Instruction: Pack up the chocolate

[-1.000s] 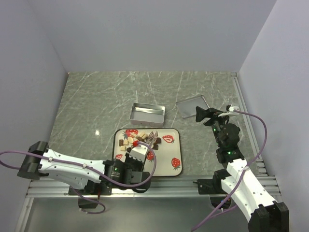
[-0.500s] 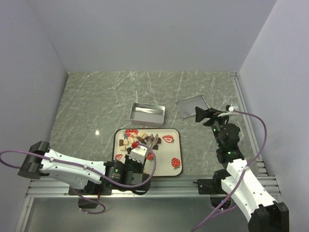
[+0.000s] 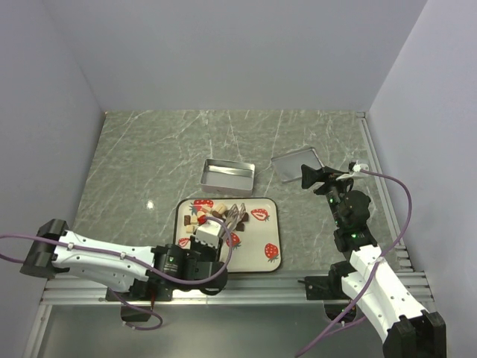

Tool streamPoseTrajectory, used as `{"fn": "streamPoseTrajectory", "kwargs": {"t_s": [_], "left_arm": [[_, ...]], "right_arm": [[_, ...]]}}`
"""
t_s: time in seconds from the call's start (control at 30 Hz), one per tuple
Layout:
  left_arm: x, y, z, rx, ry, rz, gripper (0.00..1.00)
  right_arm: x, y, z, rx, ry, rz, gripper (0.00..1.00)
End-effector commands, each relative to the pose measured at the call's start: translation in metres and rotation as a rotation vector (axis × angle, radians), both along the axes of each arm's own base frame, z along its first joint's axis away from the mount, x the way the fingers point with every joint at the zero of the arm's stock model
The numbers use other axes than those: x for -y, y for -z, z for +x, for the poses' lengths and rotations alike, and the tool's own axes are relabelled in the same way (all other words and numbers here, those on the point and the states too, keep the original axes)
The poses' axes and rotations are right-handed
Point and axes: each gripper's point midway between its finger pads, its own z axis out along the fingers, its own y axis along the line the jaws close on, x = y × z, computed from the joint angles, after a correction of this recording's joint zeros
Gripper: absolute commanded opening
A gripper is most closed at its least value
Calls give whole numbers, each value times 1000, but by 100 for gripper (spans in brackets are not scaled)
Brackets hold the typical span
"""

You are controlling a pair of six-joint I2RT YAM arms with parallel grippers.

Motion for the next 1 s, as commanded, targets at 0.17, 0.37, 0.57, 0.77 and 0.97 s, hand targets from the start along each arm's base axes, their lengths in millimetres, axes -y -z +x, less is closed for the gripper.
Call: {"fn": "streamPoseTrajectory", "kwargs": {"t_s": [0.17,0.37,0.57,0.77,0.97], "left_arm": [[5,2,6,6,-25,13,38],[13,4,14,-1,-2,26,39],[6,6,12,-27,-12,48,38],[3,12,7,-60,-8,135,38],[2,3,3,-77,4,162,38]], "right_arm": [[0,-26,3,64,0,17,94],[0,-25,3,61,0,16,94],[0,-24,3,58,0,14,94],[0,-25,3,59,-2,16,94],[0,-25,3,58,0,14,94]]}}
